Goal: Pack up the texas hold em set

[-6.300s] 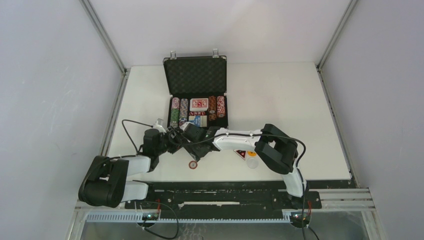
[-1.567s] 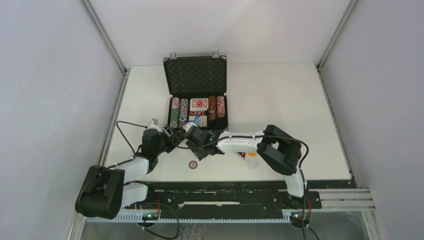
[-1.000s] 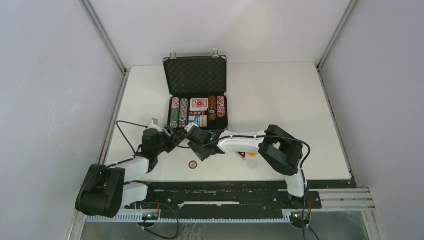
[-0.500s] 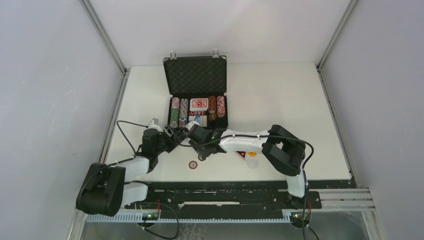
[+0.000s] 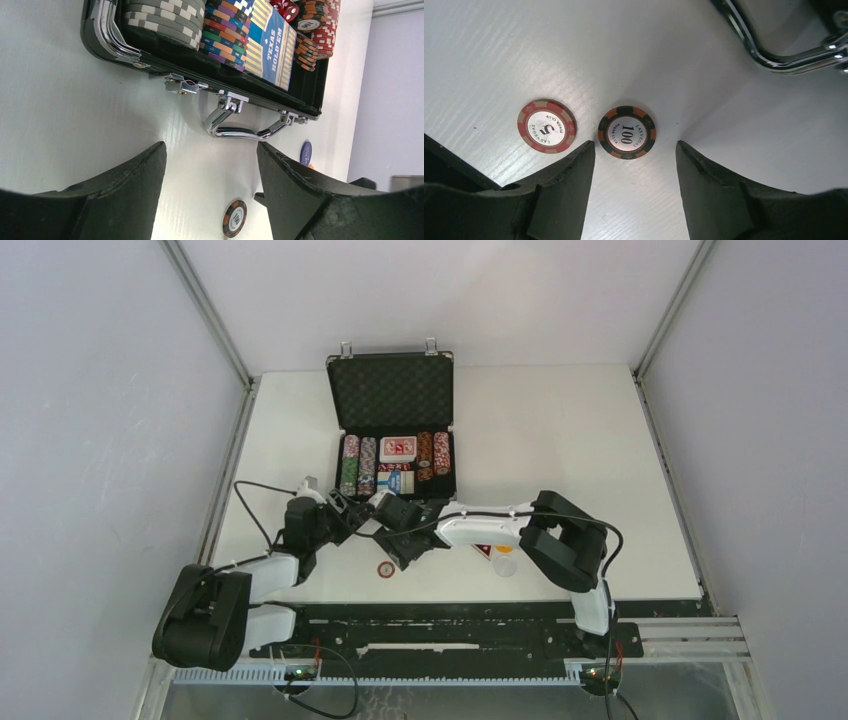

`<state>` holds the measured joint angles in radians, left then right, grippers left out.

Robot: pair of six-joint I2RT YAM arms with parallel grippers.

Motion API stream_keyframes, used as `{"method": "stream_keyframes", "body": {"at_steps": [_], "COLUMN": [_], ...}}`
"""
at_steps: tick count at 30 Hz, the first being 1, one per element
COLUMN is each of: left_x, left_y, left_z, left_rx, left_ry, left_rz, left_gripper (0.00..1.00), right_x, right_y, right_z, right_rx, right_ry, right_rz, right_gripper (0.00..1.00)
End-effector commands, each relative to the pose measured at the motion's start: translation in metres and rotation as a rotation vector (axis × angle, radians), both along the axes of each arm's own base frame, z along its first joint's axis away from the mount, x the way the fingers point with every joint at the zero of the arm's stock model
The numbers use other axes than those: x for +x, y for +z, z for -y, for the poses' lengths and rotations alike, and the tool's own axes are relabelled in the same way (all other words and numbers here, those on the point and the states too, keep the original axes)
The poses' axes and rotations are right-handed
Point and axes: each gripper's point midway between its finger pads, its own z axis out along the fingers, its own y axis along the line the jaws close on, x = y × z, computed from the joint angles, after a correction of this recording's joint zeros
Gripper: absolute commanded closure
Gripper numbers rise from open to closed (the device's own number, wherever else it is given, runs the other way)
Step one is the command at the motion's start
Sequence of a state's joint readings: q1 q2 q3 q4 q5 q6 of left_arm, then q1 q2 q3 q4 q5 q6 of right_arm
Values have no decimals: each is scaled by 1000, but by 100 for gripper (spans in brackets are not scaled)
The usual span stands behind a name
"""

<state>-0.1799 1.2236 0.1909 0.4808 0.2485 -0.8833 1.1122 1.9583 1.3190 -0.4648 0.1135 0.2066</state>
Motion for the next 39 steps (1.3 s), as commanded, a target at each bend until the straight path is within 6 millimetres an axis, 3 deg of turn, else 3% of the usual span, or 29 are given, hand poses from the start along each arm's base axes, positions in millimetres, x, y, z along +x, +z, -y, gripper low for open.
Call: {"method": "stream_keyframes", "body": {"at_steps": [1, 14, 27, 39], "left_x": [-16, -14, -14, -15], "left_y": [-22, -21, -22, -21], "left_z": [-3, -2, -2, -4], "left_rx": [21, 24, 36, 36], "left_ry": [-10, -19, -25, -17], "left_rz": [-110, -110, -116, -113], "left_gripper": [27, 27, 27, 27], "right_x": [-6, 4, -5, -4], "right_y": [0, -9, -6, -12], "right_z": [-10, -12, 8, -9], "right_rx": [5, -49, -142, -101], "right_ry": [27, 34, 58, 55], "right_rz": [-32, -75, -132, -136], "right_gripper": [32, 34, 34, 37]}}
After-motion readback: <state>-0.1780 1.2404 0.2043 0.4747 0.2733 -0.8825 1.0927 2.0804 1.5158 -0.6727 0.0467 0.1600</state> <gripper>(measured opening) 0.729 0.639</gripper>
